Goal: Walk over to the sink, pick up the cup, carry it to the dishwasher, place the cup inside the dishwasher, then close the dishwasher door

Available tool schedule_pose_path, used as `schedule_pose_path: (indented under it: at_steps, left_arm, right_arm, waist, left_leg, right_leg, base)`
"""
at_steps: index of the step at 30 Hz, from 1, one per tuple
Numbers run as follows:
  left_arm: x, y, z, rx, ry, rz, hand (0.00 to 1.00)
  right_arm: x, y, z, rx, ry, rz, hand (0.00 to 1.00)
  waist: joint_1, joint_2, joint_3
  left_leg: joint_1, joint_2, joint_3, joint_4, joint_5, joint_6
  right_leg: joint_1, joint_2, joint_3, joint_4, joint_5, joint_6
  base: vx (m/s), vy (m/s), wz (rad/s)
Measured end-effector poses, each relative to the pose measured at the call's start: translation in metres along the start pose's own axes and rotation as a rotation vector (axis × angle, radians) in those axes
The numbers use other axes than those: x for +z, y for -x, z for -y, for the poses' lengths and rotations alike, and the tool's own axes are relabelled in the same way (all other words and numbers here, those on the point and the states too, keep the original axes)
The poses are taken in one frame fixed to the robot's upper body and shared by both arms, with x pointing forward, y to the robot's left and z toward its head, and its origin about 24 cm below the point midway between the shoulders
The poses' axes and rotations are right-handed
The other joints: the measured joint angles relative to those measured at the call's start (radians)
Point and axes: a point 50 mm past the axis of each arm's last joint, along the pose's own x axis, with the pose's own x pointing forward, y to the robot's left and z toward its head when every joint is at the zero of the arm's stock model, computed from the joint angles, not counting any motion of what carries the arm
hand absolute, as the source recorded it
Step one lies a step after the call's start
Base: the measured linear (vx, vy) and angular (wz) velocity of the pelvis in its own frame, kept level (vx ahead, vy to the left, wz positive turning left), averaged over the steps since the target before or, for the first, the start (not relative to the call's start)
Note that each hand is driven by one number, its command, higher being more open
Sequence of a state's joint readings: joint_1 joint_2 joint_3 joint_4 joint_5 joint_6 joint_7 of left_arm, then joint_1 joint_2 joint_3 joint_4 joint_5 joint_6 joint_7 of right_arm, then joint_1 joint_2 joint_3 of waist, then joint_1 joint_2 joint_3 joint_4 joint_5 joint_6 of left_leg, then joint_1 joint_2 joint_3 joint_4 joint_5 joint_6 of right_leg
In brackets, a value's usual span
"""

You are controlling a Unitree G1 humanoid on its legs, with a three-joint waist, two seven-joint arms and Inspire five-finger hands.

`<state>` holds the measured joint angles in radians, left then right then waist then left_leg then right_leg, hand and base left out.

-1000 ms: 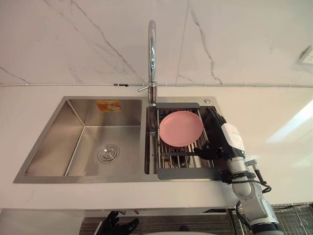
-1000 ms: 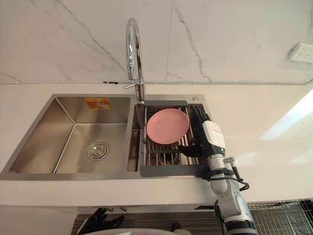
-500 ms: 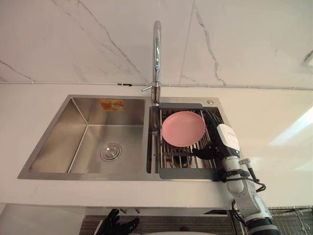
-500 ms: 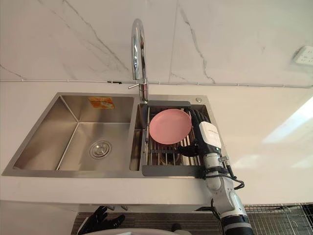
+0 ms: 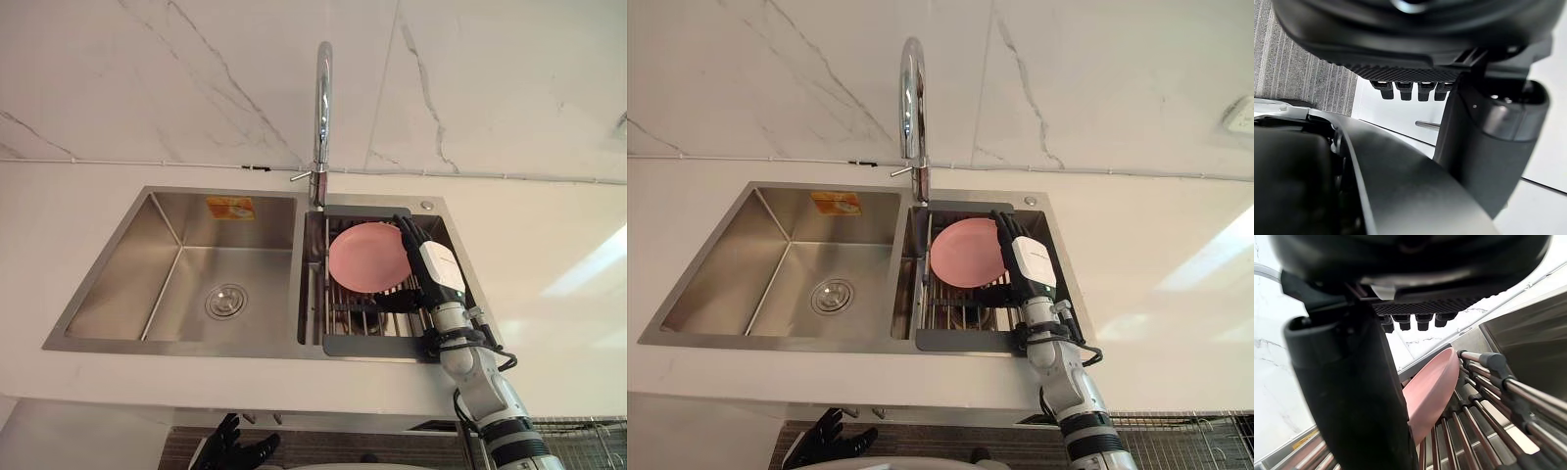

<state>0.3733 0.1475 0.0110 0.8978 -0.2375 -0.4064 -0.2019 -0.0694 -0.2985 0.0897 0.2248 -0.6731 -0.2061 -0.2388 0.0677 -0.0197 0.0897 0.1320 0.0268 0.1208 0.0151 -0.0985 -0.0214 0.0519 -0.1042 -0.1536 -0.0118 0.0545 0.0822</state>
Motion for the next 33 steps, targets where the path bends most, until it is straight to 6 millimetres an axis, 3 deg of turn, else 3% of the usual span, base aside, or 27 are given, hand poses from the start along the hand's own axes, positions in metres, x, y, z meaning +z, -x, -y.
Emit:
schedule_pose_path:
  at_steps: [8, 9, 22, 33]
  left_arm:
    - [0.004, -0.001, 0.0, -0.015, -0.01, 0.011, 1.0]
    - [0.004, -0.001, 0.0, -0.013, -0.007, 0.011, 1.0]
    - [0.008, -0.003, 0.002, -0.023, -0.004, 0.028, 1.0]
    - [0.009, -0.003, 0.004, -0.031, 0.028, 0.038, 1.0]
  right_arm:
    - [0.01, -0.01, -0.006, 0.033, -0.004, 0.031, 1.0]
    - [0.012, -0.013, -0.008, 0.041, -0.007, 0.032, 0.0]
    - [0.016, -0.024, -0.014, 0.135, -0.052, 0.034, 0.0]
    - [0.019, -0.027, -0.014, 0.191, -0.139, 0.045, 0.0]
  waist:
    - [0.004, -0.006, 0.016]
    - [0.006, -0.006, 0.017]
    - [0.028, 0.0, 0.024]
    - [0.03, 0.003, 0.036]
  left_leg:
    - [-0.008, 0.001, 0.025, 0.02, -0.006, 0.0]
    - [-0.012, 0.001, 0.025, 0.028, -0.009, 0.002]
    - [-0.06, 0.01, 0.035, 0.133, -0.07, 0.0]
    - [-0.074, 0.013, 0.036, 0.166, -0.08, 0.005]
  right_leg:
    - [0.007, -0.012, -0.015, 0.006, -0.003, 0.005]
    - [0.007, -0.012, -0.015, 0.006, -0.003, 0.005]
    - [0.006, -0.02, -0.022, 0.023, -0.008, 0.011]
    - [0.006, -0.02, -0.021, 0.024, -0.009, 0.013]
  base:
    - [-0.02, -0.004, 0.06]
    - [0.0, 0.0, 0.0]
    - [-0.02, 0.0, 0.03]
    - [0.0, 0.0, 0.0]
